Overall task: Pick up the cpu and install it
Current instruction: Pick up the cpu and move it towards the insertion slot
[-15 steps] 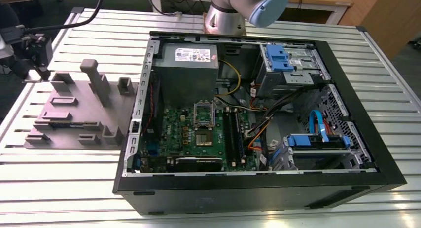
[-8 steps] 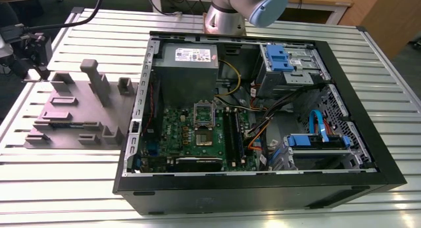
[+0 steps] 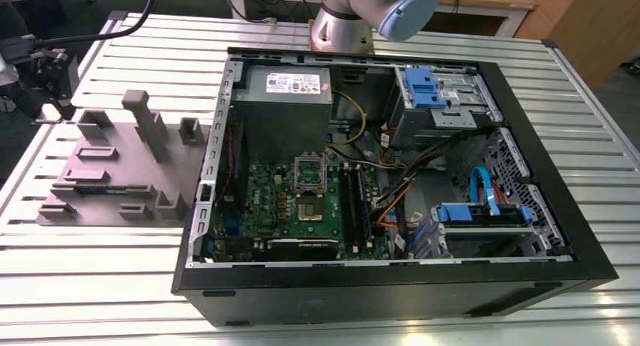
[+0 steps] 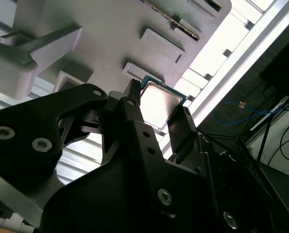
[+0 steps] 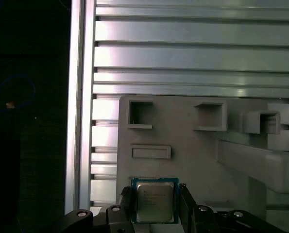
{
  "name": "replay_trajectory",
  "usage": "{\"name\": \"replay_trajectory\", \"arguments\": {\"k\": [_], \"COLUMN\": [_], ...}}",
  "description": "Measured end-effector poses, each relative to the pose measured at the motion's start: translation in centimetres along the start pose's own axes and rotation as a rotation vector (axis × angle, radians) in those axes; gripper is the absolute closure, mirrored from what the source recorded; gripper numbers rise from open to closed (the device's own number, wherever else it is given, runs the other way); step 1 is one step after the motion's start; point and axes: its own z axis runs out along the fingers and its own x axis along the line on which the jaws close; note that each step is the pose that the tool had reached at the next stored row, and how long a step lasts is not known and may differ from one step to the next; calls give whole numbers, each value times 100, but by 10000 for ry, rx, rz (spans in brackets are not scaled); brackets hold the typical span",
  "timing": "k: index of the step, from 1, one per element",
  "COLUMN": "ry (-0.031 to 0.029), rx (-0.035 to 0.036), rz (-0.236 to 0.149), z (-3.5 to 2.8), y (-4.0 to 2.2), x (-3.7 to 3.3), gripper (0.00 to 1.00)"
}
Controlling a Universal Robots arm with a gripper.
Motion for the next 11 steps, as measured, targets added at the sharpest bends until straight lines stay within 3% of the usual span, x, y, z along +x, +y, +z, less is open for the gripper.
{"name": "replay_trajectory", "arguments": {"k": [11], "ry": [-1], "rx": [0], "rz": [0], "z": [-23], "y": [1], "x": [0], "gripper": [53]}}
